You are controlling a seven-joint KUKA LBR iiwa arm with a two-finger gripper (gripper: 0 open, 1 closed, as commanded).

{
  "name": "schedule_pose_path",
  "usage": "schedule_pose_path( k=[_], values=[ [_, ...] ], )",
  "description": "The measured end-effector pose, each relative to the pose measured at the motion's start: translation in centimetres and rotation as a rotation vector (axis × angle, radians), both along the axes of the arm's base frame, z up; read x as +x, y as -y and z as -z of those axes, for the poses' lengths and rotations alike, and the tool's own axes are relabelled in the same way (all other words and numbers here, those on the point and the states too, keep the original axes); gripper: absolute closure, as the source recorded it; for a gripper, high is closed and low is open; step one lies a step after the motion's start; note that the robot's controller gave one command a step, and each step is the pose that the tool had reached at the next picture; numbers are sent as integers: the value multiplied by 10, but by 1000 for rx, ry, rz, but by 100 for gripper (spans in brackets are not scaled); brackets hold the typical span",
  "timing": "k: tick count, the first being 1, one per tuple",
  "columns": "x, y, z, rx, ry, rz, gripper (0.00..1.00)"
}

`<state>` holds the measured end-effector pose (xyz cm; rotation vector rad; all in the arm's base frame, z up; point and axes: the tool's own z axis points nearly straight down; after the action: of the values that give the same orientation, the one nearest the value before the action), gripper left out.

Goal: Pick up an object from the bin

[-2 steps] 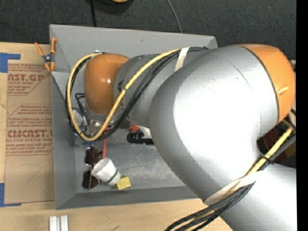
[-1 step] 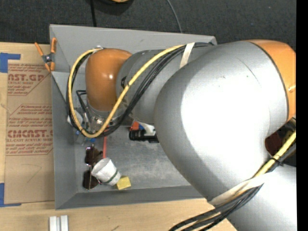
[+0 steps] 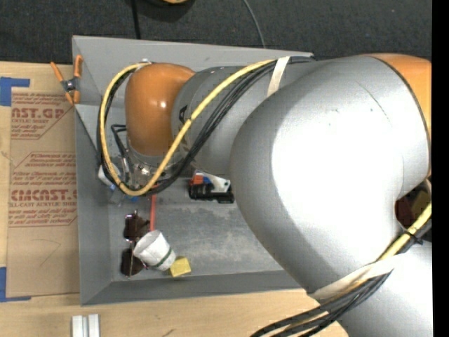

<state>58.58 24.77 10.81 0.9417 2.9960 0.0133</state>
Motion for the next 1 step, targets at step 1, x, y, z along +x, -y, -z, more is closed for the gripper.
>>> schedule_pose_path(
  k=[1],
  values=[
    [-1, 0, -11, -1, -4, -1, 100]
  ],
)
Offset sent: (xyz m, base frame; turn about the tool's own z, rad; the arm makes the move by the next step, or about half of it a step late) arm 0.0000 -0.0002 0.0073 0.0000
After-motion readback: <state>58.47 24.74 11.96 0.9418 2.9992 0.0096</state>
